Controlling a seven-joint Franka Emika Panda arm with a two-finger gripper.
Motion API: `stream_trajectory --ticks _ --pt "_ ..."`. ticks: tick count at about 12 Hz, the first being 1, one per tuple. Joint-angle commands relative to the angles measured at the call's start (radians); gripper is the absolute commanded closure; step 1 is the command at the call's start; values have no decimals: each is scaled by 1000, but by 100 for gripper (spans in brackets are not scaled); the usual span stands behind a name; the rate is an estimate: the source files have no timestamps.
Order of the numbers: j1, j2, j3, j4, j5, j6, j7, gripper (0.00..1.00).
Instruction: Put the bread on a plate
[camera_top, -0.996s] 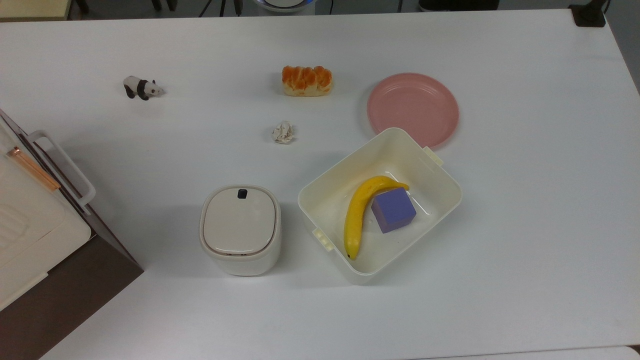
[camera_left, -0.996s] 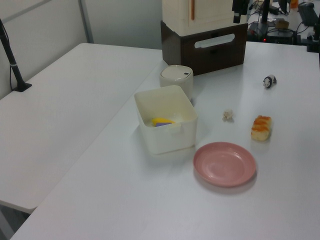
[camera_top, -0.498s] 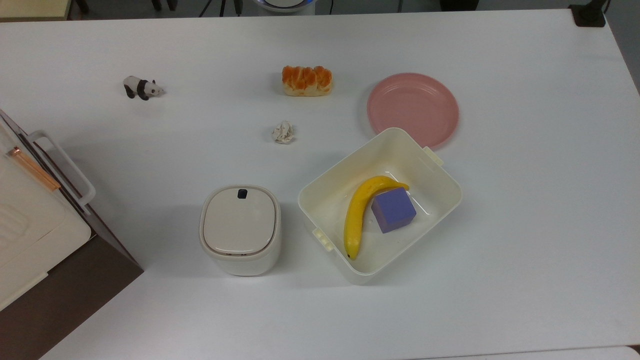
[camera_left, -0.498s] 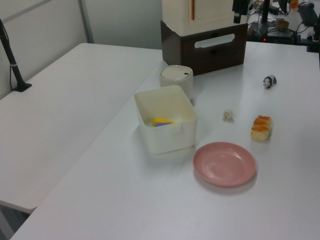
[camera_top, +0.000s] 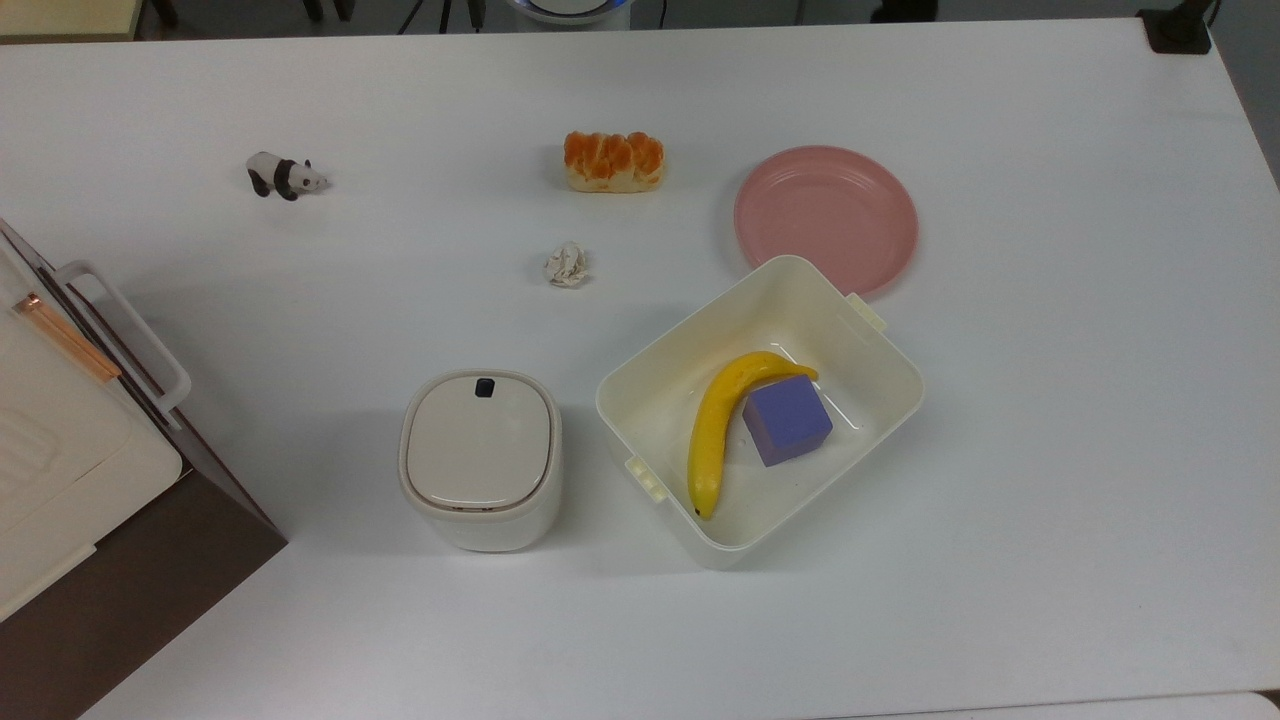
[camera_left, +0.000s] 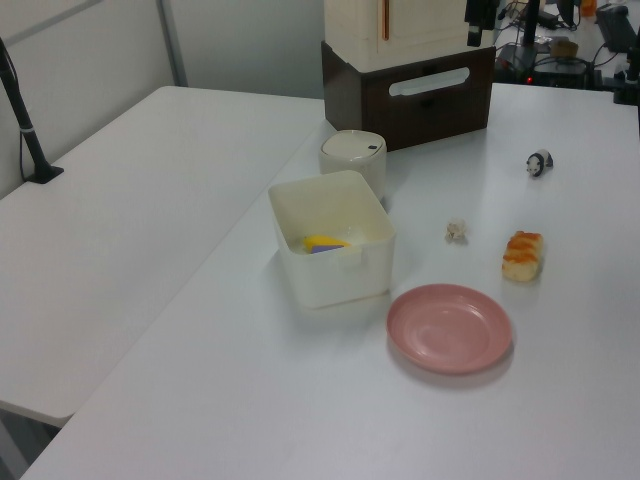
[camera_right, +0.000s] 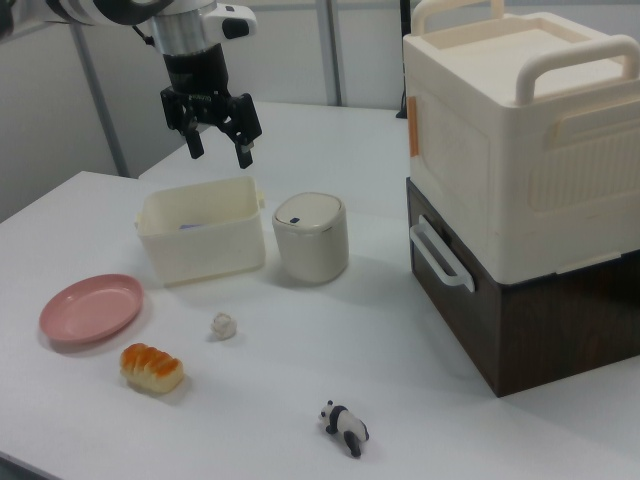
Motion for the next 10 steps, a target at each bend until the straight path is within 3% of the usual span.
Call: stream_trajectory --ticks 1,10 --pt "18 -42 -24 -67 -1 18 -24 0" --pt "21 -42 -17 -91 -2 29 -34 0"
